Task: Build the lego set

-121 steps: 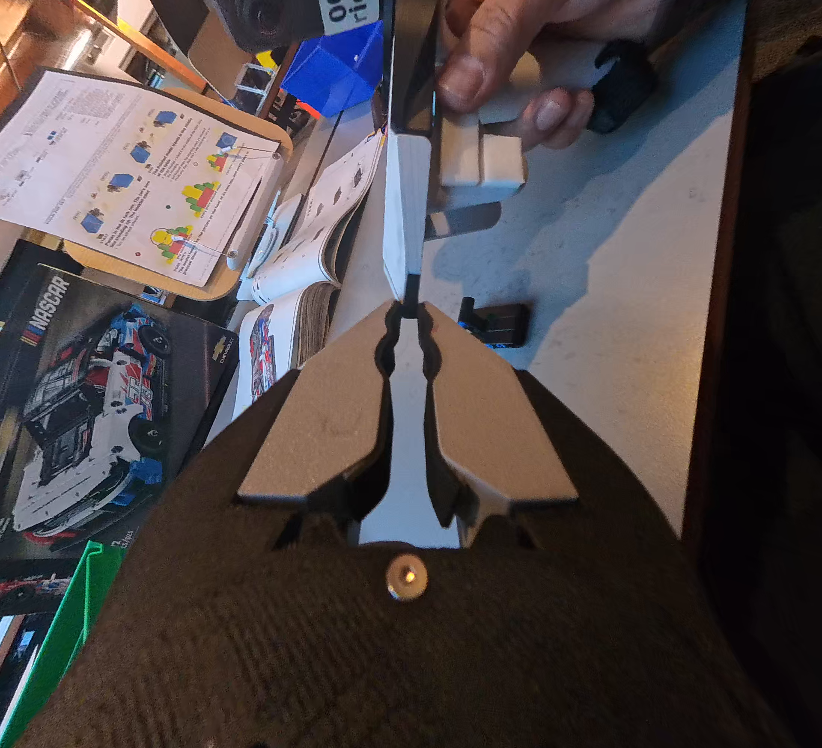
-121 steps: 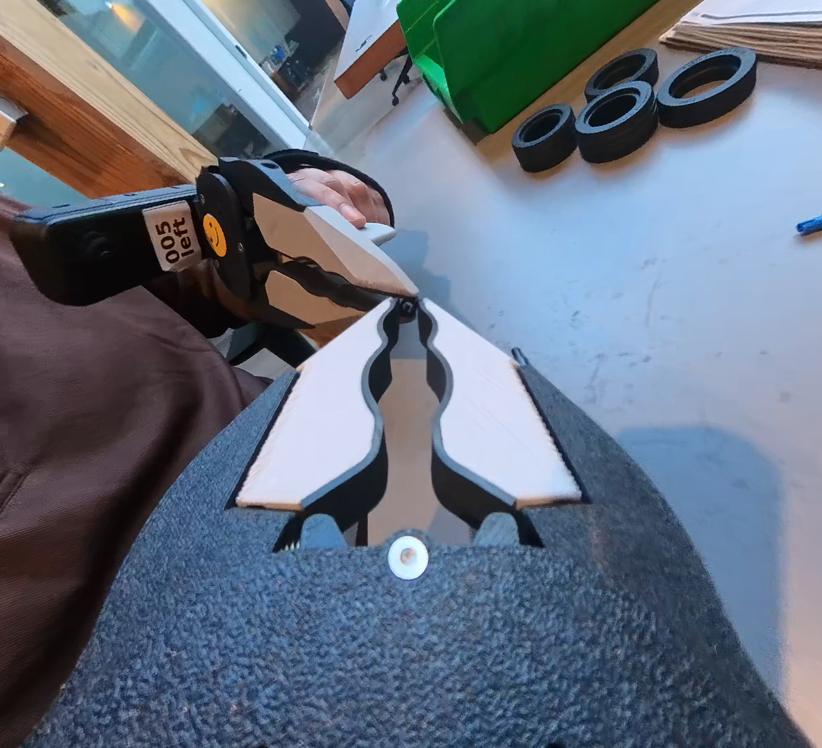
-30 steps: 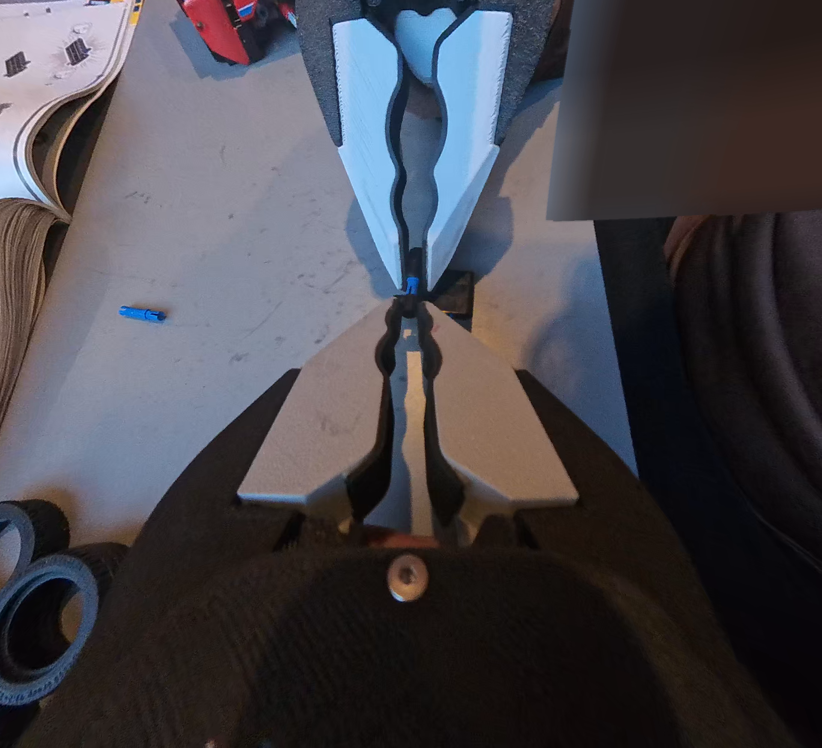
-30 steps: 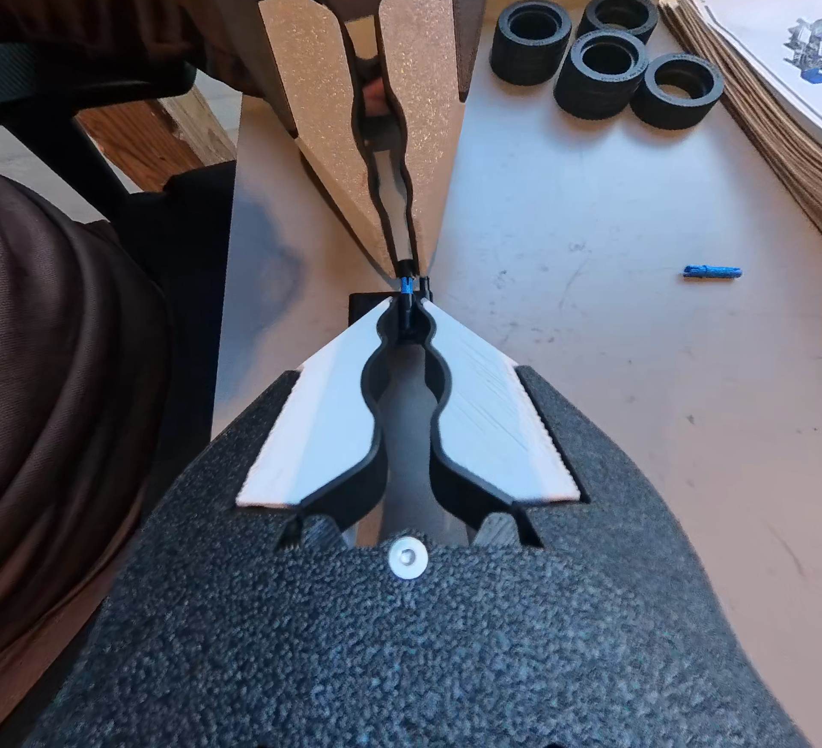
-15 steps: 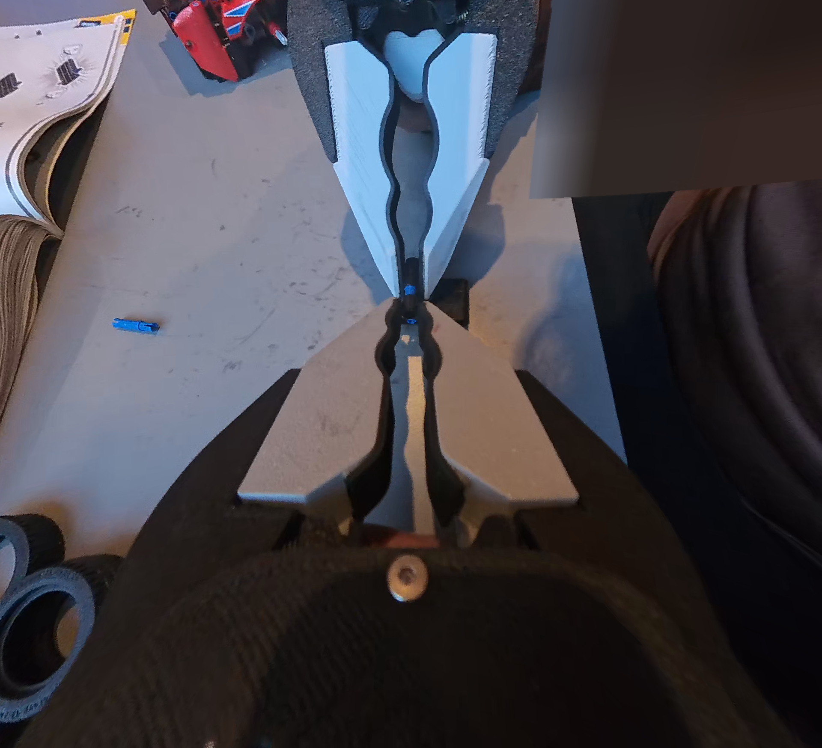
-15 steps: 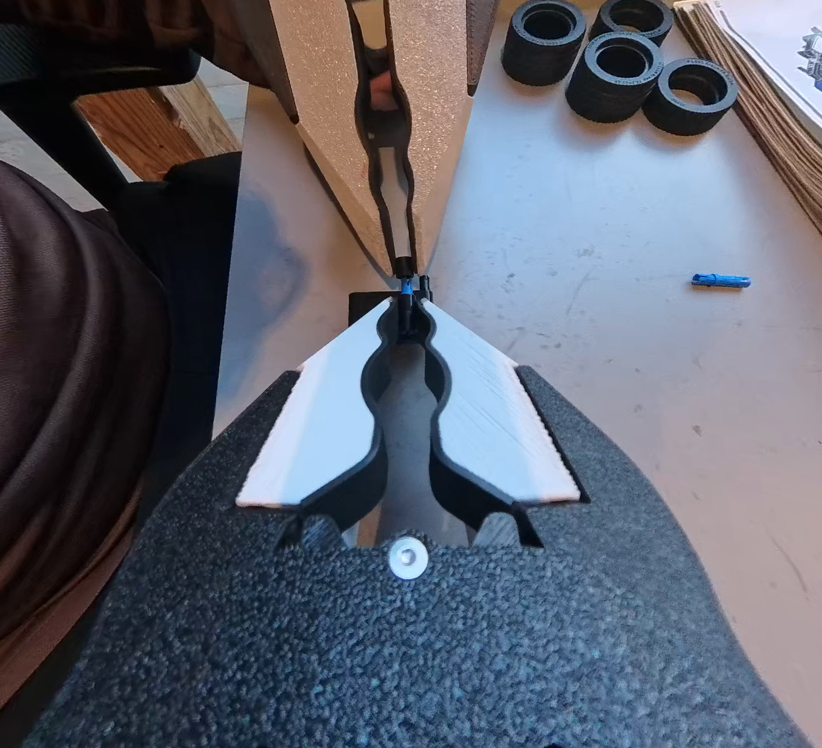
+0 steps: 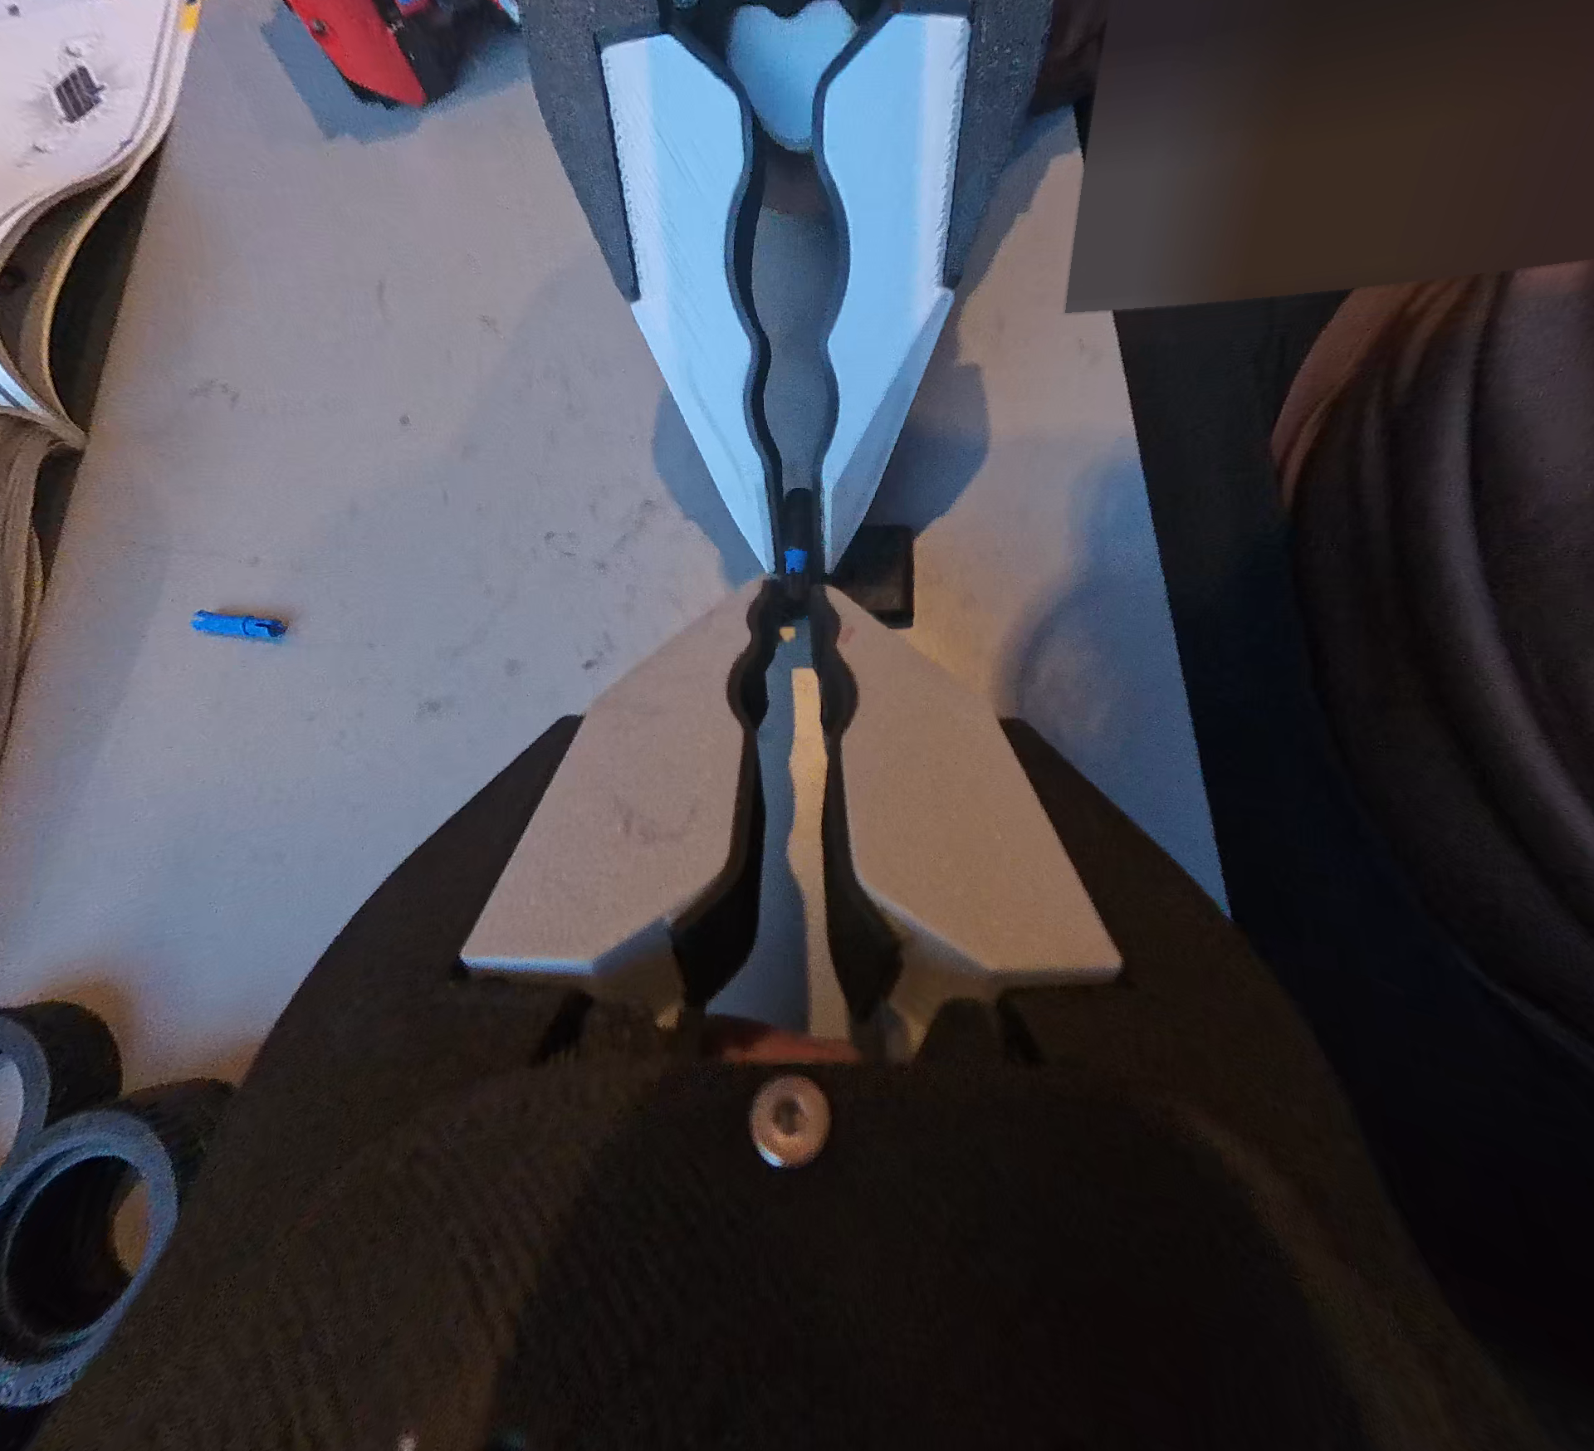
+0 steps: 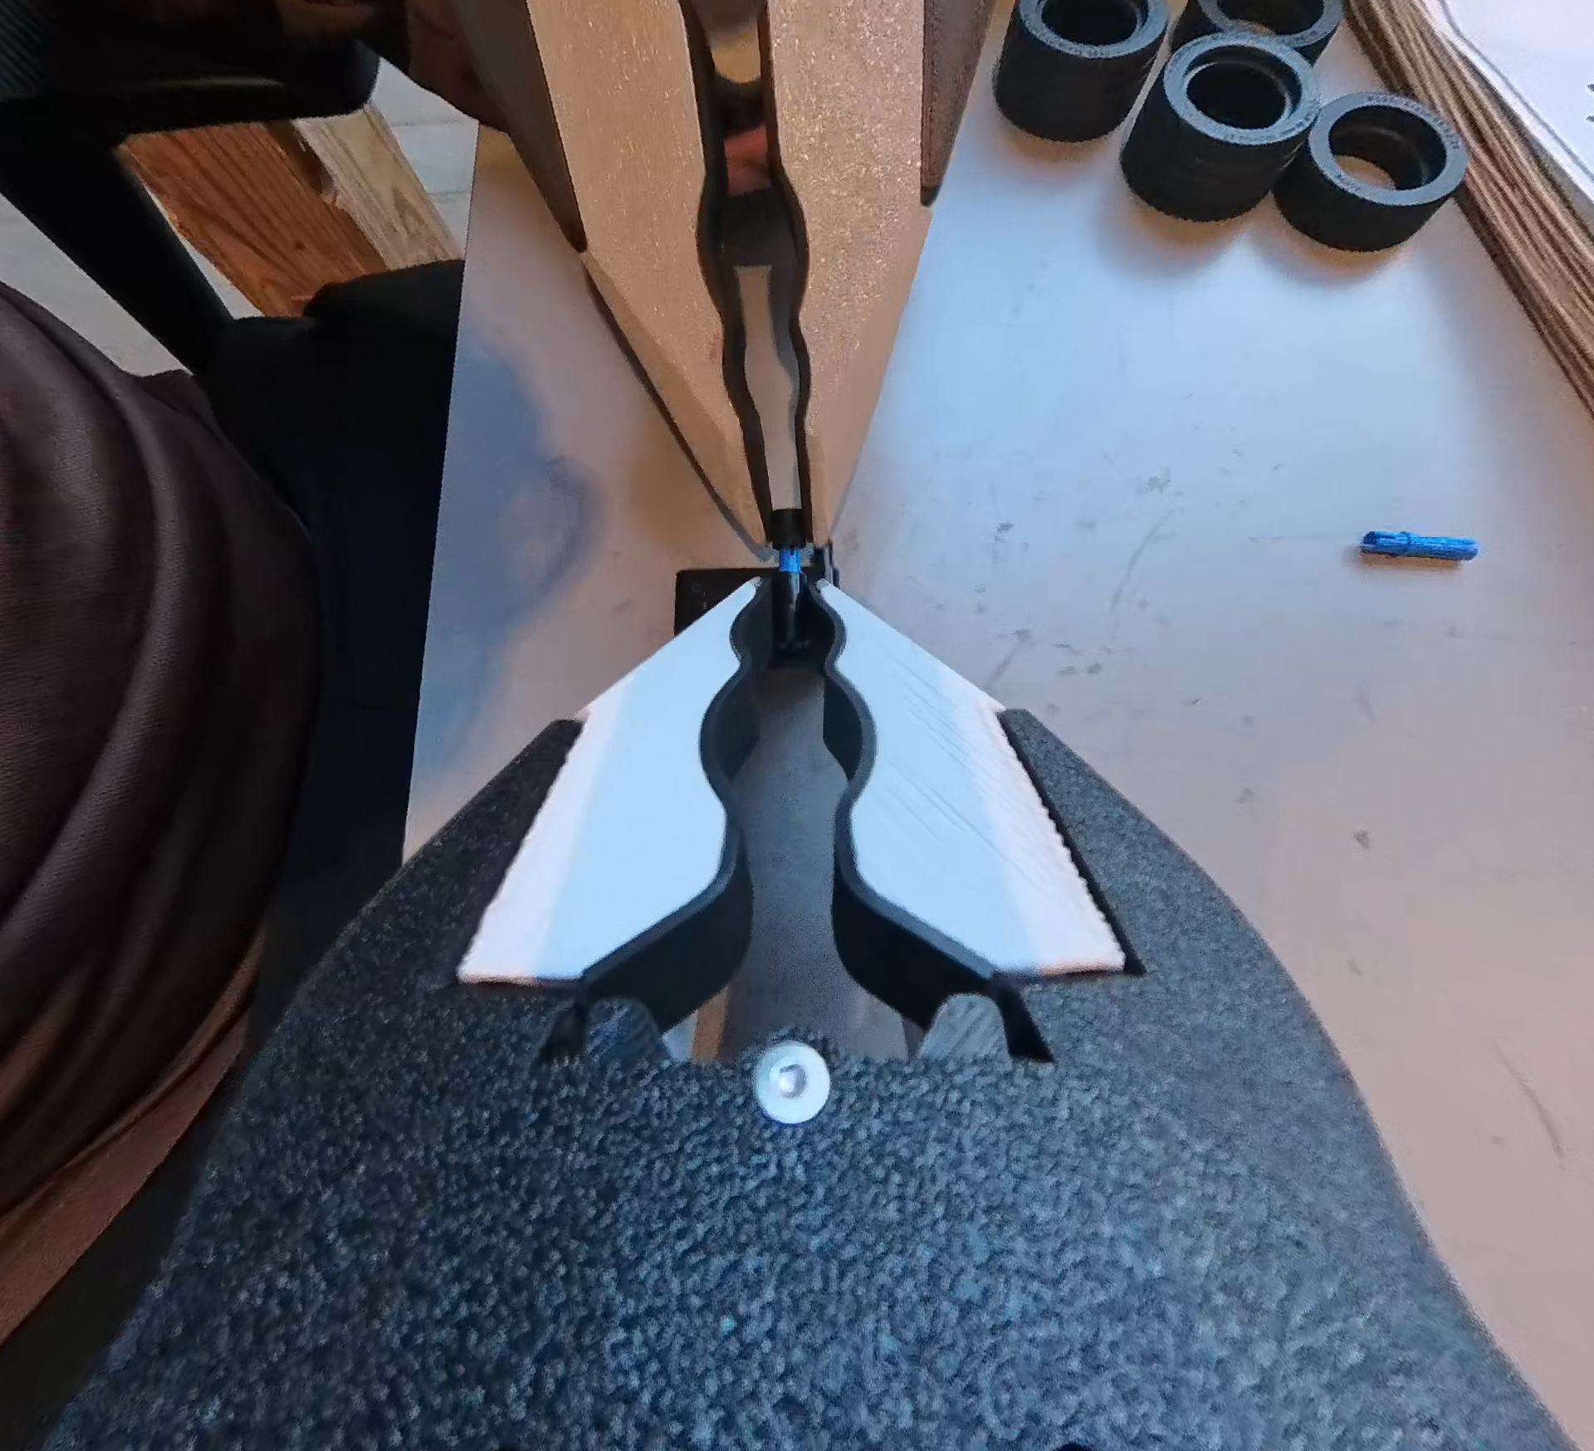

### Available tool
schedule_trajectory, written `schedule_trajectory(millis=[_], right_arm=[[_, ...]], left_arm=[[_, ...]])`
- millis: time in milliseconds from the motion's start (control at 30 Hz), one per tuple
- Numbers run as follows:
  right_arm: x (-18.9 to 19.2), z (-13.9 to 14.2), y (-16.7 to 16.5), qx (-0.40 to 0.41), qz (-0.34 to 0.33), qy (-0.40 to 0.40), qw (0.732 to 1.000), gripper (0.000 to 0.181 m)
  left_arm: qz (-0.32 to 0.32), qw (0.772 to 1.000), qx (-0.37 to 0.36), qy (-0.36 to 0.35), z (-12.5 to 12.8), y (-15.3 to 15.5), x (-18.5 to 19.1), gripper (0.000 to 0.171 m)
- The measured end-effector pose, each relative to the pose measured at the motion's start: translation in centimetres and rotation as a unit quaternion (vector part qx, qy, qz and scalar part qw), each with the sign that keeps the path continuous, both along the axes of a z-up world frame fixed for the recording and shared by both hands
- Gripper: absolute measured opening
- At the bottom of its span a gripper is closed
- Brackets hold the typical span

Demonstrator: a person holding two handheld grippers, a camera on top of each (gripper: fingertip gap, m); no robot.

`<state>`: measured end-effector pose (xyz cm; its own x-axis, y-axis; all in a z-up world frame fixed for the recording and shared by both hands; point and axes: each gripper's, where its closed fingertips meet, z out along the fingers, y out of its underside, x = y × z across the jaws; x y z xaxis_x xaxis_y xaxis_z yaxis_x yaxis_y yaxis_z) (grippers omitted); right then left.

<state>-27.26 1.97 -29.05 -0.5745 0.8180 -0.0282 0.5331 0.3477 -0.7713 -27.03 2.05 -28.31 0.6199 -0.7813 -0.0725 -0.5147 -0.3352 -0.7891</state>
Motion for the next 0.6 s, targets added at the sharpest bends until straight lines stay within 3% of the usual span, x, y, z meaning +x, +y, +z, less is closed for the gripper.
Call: schedule_trajectory(millis=[600], right_arm=[[0.09,-0.06,-0.62,-0.016,0.024,-0.011,1.000,0.006]], left_arm=[[-0.018,1.000,-0.022,-0.011,-0.18,-0.22,0.61,0.005]])
